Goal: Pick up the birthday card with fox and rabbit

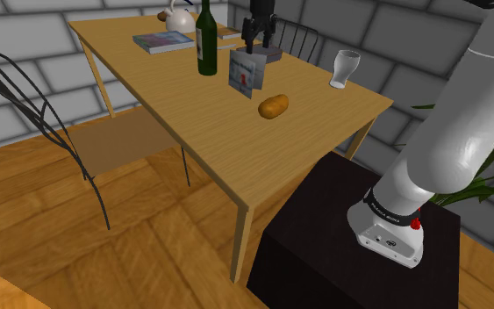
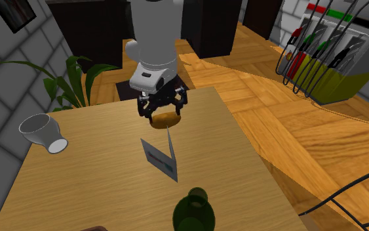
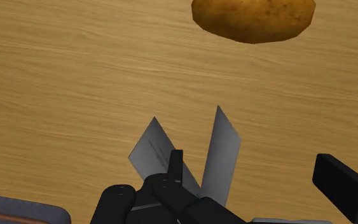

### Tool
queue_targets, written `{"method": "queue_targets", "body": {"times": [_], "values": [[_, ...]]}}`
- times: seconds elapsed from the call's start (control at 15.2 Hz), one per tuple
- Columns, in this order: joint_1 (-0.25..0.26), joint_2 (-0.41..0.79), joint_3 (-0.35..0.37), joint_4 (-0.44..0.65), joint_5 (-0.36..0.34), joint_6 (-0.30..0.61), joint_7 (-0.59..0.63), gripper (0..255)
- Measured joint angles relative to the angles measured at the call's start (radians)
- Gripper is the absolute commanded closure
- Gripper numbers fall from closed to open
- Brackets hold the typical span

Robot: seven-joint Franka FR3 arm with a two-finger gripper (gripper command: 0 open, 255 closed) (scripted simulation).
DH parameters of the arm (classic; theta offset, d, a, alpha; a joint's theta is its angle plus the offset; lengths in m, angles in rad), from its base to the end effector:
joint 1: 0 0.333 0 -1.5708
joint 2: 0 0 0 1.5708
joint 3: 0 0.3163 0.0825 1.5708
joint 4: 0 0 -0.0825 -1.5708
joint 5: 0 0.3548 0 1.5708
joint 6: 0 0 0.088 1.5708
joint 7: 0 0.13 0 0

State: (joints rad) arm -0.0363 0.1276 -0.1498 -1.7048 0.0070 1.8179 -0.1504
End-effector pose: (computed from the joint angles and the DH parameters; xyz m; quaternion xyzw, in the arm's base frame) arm 0.5630 -0.1014 0.4937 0.9998 -0.0182 -0.0075 0.0049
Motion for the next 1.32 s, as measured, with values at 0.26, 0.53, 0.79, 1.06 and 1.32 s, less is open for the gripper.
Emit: {"method": "queue_targets", "body": {"times": [0.26, 0.53, 0.79, 1.06, 1.32], "values": [[-0.019, 0.175, -0.003, 0.198, 0.027, -0.024, -0.026, 0], [-0.047, 0.377, 0.0, 0.47, 0.055, -0.093, -0.043, 0], [-0.053, 0.421, 0.001, 0.487, 0.06, -0.066, -0.048, 0], [-0.051, 0.427, 0.002, 0.448, 0.061, -0.02, -0.048, 0], [-0.05, 0.427, 0.002, 0.437, 0.061, -0.009, -0.049, 255]]}}
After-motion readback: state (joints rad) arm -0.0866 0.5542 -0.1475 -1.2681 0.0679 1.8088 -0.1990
